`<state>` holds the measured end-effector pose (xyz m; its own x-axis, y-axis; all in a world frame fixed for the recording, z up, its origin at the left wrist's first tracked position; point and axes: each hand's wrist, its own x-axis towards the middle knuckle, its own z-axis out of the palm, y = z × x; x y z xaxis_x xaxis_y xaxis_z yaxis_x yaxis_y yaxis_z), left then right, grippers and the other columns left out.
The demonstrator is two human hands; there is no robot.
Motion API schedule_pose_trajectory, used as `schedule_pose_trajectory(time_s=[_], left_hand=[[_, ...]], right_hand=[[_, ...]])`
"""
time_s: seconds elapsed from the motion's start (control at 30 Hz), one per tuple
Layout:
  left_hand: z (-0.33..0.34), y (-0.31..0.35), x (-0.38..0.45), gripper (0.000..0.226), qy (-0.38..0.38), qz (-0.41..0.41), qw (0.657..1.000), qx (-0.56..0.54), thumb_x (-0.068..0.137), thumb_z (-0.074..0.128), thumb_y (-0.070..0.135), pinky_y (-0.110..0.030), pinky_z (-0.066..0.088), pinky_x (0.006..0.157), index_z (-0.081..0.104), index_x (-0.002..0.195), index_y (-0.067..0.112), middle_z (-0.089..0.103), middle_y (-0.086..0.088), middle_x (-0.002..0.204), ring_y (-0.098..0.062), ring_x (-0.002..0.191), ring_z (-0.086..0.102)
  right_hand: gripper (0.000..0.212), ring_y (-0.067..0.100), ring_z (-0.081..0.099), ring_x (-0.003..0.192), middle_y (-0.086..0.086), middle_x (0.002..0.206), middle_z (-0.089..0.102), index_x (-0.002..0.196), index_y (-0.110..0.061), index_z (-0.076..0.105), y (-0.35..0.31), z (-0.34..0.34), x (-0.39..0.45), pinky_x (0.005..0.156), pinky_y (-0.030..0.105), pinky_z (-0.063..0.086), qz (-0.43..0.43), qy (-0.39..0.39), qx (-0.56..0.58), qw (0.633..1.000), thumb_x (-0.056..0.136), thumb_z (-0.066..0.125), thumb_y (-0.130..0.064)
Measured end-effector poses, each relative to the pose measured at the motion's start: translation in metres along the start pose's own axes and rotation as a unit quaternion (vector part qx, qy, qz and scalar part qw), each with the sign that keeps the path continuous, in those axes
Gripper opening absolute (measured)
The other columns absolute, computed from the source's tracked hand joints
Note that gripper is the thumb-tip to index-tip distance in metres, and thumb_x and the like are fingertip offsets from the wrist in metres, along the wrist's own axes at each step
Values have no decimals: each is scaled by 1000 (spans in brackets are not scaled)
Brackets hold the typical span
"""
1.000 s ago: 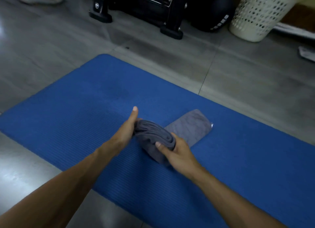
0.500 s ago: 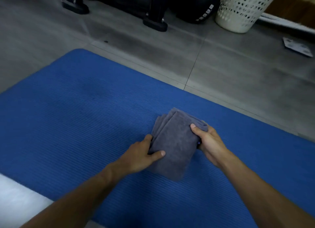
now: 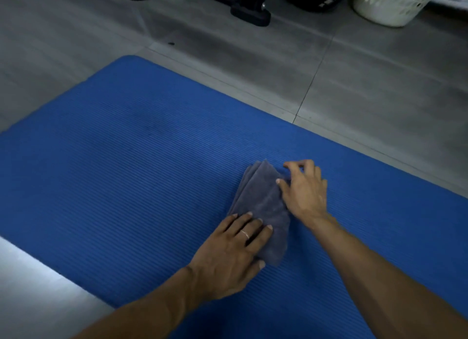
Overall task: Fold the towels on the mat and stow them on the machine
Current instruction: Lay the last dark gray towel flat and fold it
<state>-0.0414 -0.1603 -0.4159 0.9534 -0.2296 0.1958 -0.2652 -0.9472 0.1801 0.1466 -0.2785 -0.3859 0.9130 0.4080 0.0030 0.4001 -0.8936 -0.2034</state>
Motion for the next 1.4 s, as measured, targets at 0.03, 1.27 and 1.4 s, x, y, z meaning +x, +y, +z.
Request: schedule_pose_trajectory(time_s=[0.03, 1.27, 1.4], left_hand=[[4, 2, -2, 60, -16, -15, 1000, 3, 91, 44, 52, -44, 42, 106, 44, 140, 17, 54, -4, 137, -26, 129, 49], [-71, -50, 22, 57, 46, -211, 817, -535, 67, 76, 35, -30, 55, 83, 55, 119, 22, 64, 11, 111, -11, 104, 63], [-80, -62, 15, 56, 45, -232, 814, -531, 68, 70, 36, -22, 51, 80, 53, 121, 24, 63, 16, 110, -7, 104, 62]], right_hand=[[31, 26, 42, 122, 6, 132, 47, 124, -21, 57, -8, -8, -5, 100, 48, 38, -66, 41, -15, 997, 95, 53, -33], [33, -4, 48, 102, -22, 106, 58, 103, -35, 48, -13, -50, -5, 106, 34, 34, -325, -104, 64, 938, 78, 69, -37], [26, 7, 50, 76, -15, 80, 53, 87, -34, 45, -28, -63, -2, 68, 28, 41, -332, -129, 20, 934, 76, 65, -46]])
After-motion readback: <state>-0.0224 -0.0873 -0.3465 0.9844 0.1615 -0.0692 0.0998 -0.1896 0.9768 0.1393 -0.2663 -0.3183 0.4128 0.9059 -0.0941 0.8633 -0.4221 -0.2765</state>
